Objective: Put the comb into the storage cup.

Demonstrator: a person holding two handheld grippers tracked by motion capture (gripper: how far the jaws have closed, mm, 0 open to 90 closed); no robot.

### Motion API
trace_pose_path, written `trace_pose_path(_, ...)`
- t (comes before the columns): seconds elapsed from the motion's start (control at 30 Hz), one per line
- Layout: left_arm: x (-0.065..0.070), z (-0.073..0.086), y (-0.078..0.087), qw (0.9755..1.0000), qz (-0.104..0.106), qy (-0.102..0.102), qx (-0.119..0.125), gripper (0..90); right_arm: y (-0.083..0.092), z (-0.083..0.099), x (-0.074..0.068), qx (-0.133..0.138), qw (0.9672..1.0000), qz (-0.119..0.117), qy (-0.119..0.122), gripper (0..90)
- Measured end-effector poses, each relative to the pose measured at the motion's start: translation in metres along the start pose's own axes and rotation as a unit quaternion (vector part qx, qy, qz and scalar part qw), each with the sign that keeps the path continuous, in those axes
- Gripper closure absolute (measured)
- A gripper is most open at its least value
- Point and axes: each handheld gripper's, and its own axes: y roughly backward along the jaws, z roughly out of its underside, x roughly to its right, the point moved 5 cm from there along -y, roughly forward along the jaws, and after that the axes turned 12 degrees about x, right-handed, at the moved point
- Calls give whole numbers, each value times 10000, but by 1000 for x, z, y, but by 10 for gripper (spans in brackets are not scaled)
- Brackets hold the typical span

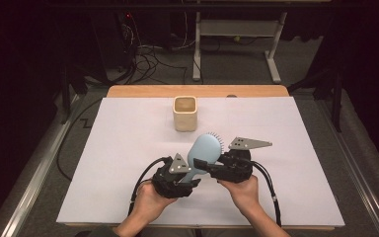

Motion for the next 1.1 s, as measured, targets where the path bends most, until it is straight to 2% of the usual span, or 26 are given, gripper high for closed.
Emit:
trace_pose_path(0.2, -8, 3, 7, 9998, 56, 148, 154, 440, 3, -4, 3, -21, 10000, 42, 30, 563)
trace_pose_path(0.4, -14, 6, 14, 9990, 18, 250, 368, 417, 5, -7, 5, -65, 9999, 102, 93, 563)
trace_pose_path(0.53, -17, 8, 17, 9986, -41, 232, 469, 411, 6, -9, 6, -111, 9998, 134, 131, 563)
trace_pose_path(0.67, -21, 10, 23, 9979, -52, 305, 577, 401, 7, -9, 8, -126, 9997, 168, 115, 563)
trace_pose_path(0.8, -26, 12, 28, 9964, 14, 486, 700, 394, 10, -12, 11, -107, 9997, 181, 106, 563)
trace_pose_path(0.97, -35, 15, 35, 9948, -11, 603, 826, 380, 13, -15, 13, -53, 9997, 220, 131, 563)
trace_pose_path(1.07, -40, 17, 38, 9940, -179, 615, 888, 361, 15, -16, 14, -85, 9994, 267, 188, 562)
trace_pose_path(1.1, -42, 18, 40, 9933, -335, 661, 891, 361, 16, -16, 14, -91, 9994, 280, 196, 562)
